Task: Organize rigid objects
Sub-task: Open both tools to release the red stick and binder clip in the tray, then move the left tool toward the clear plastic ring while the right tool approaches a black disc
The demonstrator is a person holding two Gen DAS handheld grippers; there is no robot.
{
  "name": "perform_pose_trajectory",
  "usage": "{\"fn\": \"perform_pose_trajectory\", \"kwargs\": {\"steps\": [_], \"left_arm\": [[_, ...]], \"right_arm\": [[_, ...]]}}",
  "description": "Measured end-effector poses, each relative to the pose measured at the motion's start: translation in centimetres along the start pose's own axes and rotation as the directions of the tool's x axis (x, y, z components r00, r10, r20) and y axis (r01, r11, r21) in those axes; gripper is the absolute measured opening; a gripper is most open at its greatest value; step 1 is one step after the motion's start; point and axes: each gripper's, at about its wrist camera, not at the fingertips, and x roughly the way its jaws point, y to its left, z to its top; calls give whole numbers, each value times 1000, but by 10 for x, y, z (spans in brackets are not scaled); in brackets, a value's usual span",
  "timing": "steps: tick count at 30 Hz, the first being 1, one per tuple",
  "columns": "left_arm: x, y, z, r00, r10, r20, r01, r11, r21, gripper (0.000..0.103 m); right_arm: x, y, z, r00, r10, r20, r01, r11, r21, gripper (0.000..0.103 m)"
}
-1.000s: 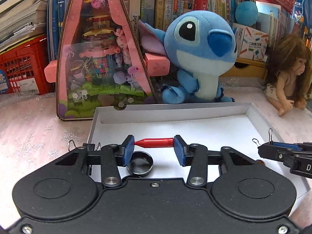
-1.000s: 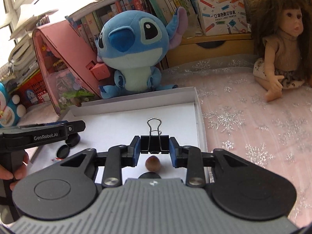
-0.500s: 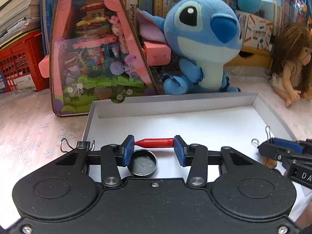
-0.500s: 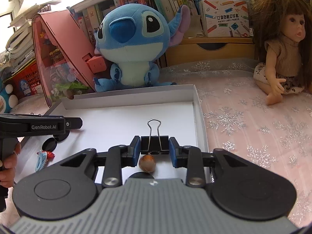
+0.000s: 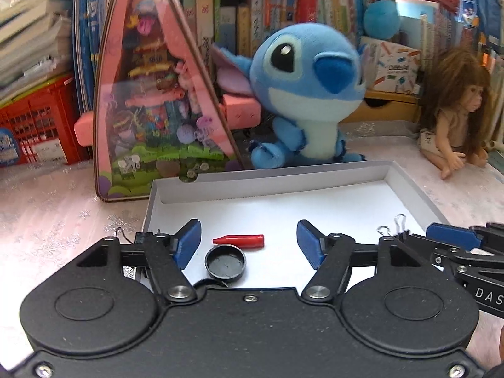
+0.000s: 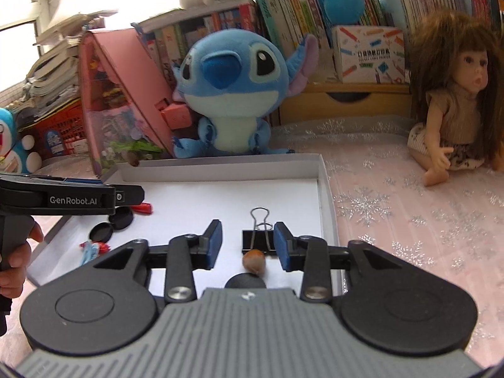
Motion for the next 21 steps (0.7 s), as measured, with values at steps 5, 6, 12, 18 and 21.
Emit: {"fn": "perform_pose_trajectory", "kwargs": {"steps": [5,6,12,18,21], "left_arm": [[-34,-7,-10,999,-22,32,21,1000,23,70],[-42,-8,-14,999,-27,37,26,999,25,71],[-86,-13,-41,996,-58,63,56,998,42,72],[-126,-20,-76,993,-93,75,87,993,78,72],[-146,-21,-95,990,-115,83,107,990,94,73]], "right_arm": [[-26,10,-6,1000,12,26,-11,999,-50,64],[-32,11,-8,999,16,30,-14,998,-59,65],[-65,19,-24,998,32,50,-27,996,-90,70],[-95,23,-46,997,56,61,-48,992,-119,74],[-111,23,-57,995,78,69,-69,990,-124,75]]}}
